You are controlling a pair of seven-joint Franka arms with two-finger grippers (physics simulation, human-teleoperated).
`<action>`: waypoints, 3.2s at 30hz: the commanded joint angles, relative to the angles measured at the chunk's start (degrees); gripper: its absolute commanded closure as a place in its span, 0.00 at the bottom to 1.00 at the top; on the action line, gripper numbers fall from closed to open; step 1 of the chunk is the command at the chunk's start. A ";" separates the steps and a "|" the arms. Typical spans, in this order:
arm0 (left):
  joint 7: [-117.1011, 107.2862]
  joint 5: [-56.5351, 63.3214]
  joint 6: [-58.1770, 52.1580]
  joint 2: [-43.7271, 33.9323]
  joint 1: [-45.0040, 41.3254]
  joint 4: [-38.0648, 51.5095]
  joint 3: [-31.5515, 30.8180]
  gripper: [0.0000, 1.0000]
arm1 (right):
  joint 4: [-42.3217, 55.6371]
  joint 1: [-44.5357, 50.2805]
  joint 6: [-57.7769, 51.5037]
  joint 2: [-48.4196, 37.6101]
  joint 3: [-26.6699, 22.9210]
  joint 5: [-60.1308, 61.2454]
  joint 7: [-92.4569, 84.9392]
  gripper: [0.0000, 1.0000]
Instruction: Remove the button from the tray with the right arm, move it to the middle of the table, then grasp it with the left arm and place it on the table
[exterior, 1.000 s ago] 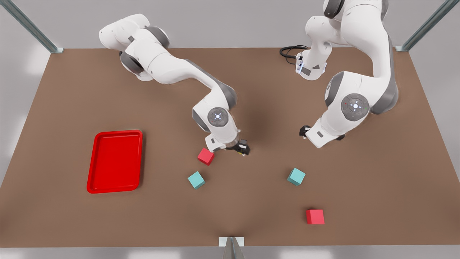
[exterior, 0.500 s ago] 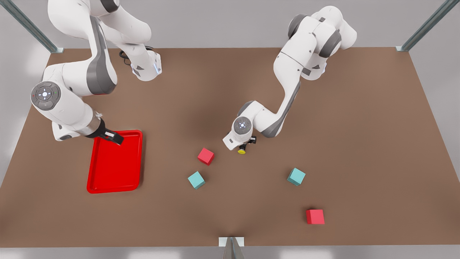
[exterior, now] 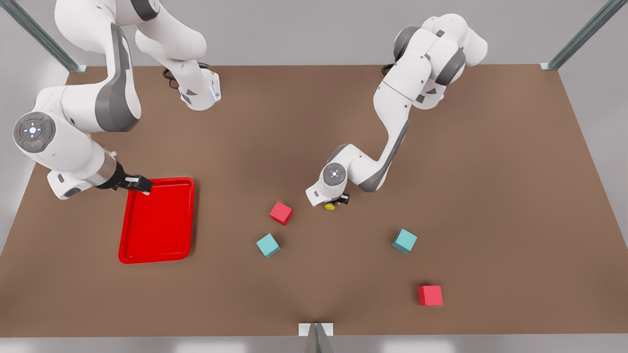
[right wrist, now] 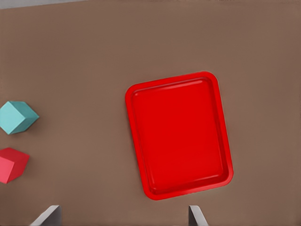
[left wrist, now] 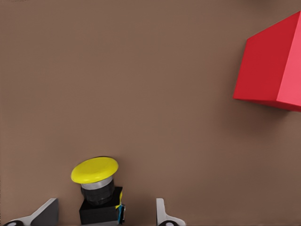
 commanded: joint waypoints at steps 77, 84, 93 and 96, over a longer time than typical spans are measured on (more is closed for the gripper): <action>-161.62 44.03 -28.62 1.73 -9.43 12.18 1.23 0.52 | 0.46 0.03 -0.20 0.23 0.03 -0.66 -12.42 0.00; -170.24 53.61 -29.24 4.98 -11.19 7.26 1.14 0.52 | 0.46 0.03 -0.20 0.23 0.03 -0.66 -12.42 0.00; -168.06 70.22 -30.82 6.30 -11.19 -0.03 1.23 0.52 | 0.46 0.03 -0.20 0.23 0.03 -0.66 -12.42 0.00; -161.19 73.47 -31.61 6.74 -11.19 -2.23 1.23 0.52 | 0.46 0.03 -0.20 0.23 0.03 -0.66 -12.42 0.00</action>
